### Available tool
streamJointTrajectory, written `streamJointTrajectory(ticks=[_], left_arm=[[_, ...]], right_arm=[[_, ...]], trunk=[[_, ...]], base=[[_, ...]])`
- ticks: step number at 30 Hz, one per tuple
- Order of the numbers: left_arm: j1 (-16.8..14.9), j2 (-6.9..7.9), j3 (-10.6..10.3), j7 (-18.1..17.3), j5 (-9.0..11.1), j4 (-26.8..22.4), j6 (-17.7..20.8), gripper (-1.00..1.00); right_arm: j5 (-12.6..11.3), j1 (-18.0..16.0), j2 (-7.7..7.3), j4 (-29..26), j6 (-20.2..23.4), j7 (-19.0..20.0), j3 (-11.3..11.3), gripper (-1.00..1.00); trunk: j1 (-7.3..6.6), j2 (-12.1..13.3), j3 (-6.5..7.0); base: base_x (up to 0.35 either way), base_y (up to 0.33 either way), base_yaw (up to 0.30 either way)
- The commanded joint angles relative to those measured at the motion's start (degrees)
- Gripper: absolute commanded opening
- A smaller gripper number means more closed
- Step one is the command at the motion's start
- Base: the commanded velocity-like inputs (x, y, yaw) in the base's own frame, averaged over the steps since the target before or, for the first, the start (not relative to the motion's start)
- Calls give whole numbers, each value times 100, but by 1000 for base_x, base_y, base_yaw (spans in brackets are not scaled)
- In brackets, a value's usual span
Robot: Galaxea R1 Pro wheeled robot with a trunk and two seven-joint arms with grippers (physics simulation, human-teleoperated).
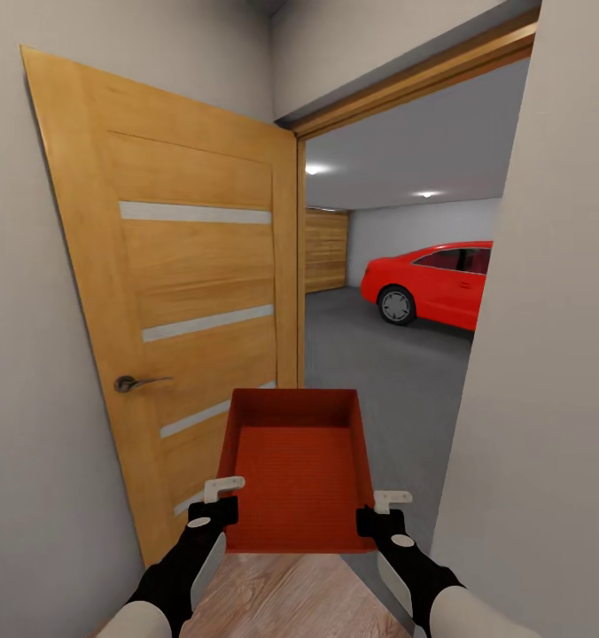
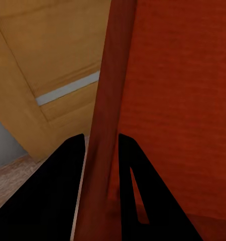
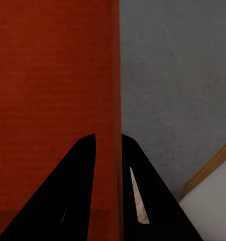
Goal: Move the two storage containers from the living room to the garage. In the garage, place one container on the floor and stack the other container on top of it (either order is fine).
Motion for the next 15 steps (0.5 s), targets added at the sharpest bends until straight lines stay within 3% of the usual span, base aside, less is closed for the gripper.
streamJointTrajectory(ticks=[1,15], left_arm=[[3,93,-25,70,46,10,44,-100],[2,93,-25,70,39,12,44,-100]], right_arm=[[1,-9,-19,-16,-35,-38,-107,-100],[3,-9,-2,-16,-29,-38,-108,-100]], trunk=[[2,-5,-2],[2,-5,-2]], base=[[128,0,0],[308,0,-6]])
